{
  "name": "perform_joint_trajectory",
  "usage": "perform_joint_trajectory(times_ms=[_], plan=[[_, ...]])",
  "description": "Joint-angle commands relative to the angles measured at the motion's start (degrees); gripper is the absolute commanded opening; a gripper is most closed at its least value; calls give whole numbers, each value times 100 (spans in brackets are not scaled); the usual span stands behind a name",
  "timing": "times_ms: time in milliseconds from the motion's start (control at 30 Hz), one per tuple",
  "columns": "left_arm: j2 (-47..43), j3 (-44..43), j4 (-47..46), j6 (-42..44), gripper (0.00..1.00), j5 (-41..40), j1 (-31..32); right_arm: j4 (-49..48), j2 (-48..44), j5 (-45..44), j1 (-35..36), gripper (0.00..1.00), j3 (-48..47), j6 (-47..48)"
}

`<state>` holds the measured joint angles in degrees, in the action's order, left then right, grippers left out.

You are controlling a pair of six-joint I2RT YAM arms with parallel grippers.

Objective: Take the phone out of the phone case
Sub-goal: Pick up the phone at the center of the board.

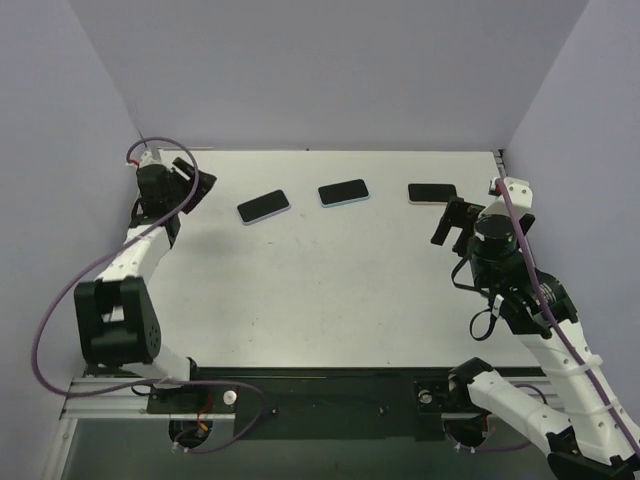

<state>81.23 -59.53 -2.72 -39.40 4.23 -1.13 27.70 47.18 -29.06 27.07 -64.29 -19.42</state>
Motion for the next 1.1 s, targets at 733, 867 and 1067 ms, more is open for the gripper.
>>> perform_joint_trajectory(times_ms=[733,867,1067], plan=[[5544,-3179,-1444,-3198,32,2284,-626,-582,-315,902,0,100,-4,-141],[5439,-3074,-854,-2925,32,2196,-433,-573,-271,990,0,100,-5,-194],[4938,-2363,-414,-2662,31,2205,-292,-573,-481,964,0,100,83,-229]])
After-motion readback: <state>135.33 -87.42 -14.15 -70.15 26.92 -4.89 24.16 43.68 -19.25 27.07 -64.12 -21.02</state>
